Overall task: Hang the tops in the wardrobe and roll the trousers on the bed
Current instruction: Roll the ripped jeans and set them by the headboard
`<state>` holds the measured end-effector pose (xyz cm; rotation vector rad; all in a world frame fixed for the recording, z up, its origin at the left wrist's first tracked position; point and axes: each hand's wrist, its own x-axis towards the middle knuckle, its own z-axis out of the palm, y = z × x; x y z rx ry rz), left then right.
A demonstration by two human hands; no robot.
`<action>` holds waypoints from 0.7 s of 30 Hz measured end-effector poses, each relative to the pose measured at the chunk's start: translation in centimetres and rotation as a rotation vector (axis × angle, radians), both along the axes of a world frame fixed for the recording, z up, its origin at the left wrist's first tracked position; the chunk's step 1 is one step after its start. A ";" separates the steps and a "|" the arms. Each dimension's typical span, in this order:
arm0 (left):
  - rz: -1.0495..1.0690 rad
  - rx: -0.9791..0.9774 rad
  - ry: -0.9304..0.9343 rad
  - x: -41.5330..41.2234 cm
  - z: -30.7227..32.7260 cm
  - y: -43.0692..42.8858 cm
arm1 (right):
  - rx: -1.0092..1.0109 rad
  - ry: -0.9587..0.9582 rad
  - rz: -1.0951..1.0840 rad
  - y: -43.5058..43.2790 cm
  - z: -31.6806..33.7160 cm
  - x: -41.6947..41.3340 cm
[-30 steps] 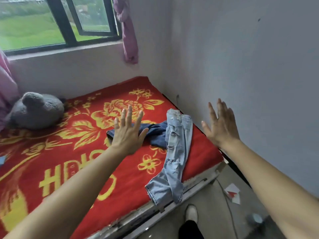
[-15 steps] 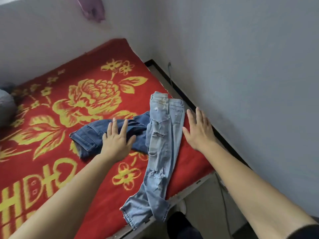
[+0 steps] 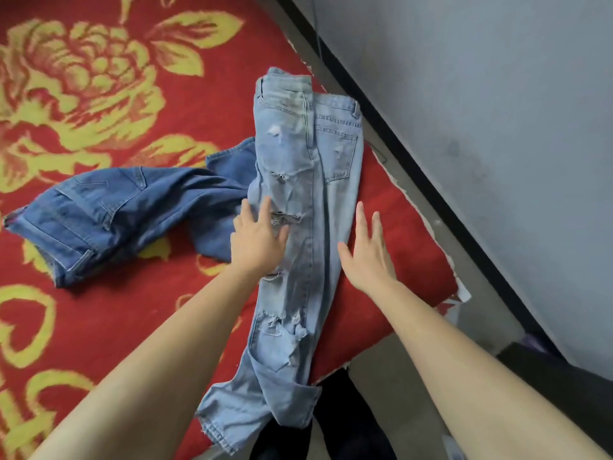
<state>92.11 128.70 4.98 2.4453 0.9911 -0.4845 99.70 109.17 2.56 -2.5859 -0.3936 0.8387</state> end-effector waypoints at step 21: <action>-0.202 0.141 0.269 -14.4 0.5 0.5 | -0.255 0.040 0.267 0.9 -0.5 -7.3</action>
